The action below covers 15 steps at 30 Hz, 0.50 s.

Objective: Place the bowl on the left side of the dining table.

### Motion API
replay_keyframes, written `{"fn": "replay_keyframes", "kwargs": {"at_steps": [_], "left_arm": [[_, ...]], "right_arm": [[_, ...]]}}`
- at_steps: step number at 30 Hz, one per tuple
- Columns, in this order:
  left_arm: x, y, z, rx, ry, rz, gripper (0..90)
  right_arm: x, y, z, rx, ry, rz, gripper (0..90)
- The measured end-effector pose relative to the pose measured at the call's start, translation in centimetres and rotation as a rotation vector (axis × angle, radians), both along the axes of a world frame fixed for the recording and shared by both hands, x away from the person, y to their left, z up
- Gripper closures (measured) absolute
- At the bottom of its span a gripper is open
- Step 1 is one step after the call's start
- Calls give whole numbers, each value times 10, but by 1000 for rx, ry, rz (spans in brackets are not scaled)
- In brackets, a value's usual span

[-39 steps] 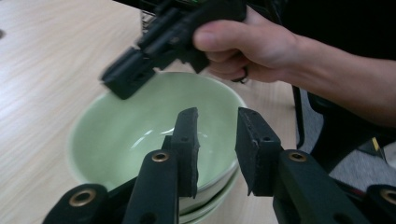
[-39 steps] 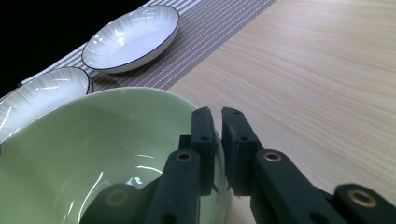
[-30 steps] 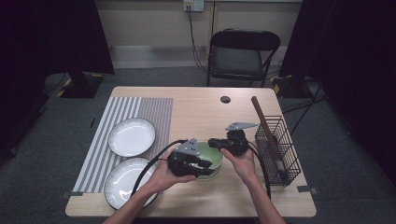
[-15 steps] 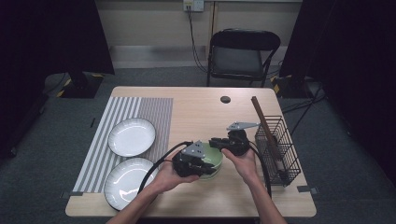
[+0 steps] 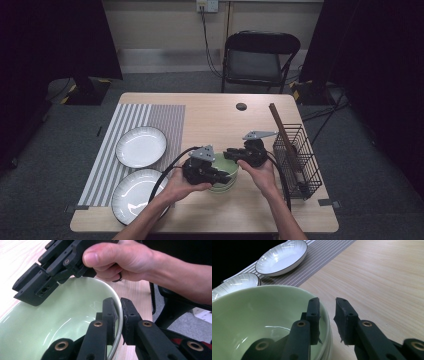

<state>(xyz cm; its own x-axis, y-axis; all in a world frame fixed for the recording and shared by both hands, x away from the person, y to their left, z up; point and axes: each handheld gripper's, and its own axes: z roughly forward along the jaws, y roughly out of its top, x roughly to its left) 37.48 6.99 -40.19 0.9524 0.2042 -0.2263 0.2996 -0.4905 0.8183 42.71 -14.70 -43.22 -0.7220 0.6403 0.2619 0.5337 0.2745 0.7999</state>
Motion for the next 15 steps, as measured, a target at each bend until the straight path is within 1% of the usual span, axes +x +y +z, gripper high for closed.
{"fn": "replay_keyframes", "kwargs": {"at_steps": [1,2,3,4,7,9,10,11,13,14,15], "left_arm": [[0,0,0,-4,2,3,830],[0,0,0,-4,3,2,830],[0,0,-1,-5,9,4,830],[0,0,-1,-7,8,3,830],[0,0,-1,3,6,4,829],[-1,0,-1,15,9,2,826],[-1,0,0,18,5,4,823],[-2,1,2,31,-4,7,815],[-4,3,6,31,-20,12,775],[-5,4,8,44,-30,9,759],[-7,5,10,65,-47,11,741]], "right_arm": [[0,0,-1,-2,8,0,743],[0,1,-2,-6,13,3,774],[1,1,-4,3,21,20,813],[0,2,-5,3,17,22,812],[-1,4,-4,-18,0,26,815],[-1,4,-4,-17,-3,27,817],[-1,4,-4,-16,-6,30,818],[-1,4,-4,-14,-4,28,818],[-1,4,-4,-17,-8,27,820],[-1,4,-4,-19,-10,28,820],[-1,4,-3,-22,-11,29,820]]}}
